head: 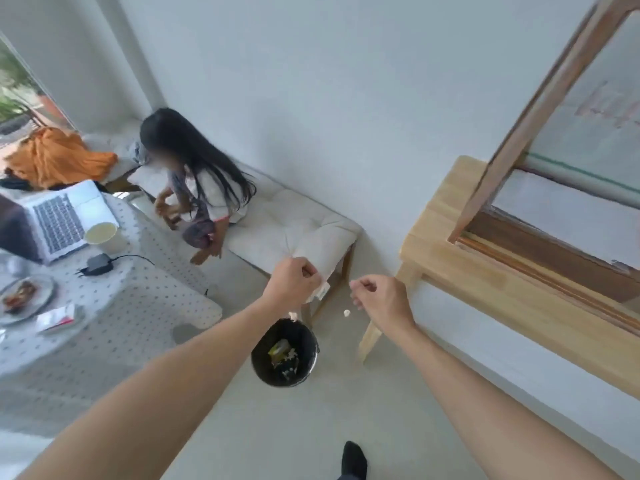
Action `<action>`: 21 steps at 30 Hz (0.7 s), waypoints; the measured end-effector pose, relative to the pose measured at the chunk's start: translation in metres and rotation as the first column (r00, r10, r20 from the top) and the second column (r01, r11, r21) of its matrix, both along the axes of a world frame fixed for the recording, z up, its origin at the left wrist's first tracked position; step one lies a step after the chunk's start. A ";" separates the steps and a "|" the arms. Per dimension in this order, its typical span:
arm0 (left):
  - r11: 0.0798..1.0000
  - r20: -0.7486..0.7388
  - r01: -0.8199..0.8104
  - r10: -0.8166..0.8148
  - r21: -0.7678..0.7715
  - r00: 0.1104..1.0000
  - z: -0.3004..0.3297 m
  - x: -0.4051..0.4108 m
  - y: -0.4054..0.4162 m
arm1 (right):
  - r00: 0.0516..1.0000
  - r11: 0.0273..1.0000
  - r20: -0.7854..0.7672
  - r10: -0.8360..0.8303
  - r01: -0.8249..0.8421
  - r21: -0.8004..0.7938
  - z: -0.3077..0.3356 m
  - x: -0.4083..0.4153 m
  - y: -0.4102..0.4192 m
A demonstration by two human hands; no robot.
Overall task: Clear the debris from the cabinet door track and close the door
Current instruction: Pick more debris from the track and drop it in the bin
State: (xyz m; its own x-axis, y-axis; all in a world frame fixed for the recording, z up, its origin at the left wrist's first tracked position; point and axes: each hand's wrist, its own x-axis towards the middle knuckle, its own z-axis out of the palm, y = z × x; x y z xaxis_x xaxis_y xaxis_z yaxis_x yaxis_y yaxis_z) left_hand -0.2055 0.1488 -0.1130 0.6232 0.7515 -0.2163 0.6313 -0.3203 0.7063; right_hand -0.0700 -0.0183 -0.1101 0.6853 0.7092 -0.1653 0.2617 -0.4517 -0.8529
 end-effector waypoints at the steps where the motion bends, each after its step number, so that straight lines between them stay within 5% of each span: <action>1: 0.999 -0.014 -0.039 0.039 -0.019 0.999 -0.013 -0.014 0.003 | 0.999 0.999 -0.022 0.027 -0.028 -0.025 -0.015 -0.007 0.008; 11: 0.883 -0.190 -0.413 0.376 -0.226 0.907 -0.249 -0.114 0.021 | 0.964 0.923 -0.131 0.232 -0.261 -0.282 -0.246 -0.053 0.077; 16: 0.777 -0.268 -0.550 0.484 -0.308 0.833 -0.396 -0.147 0.010 | 0.958 0.902 -0.176 0.229 -0.276 -0.331 -0.383 -0.066 0.079; 21: 0.724 -0.300 -0.595 0.515 -0.350 0.803 -0.477 -0.149 -0.001 | 0.968 0.877 -0.206 0.145 -0.222 -0.425 -0.466 -0.074 0.044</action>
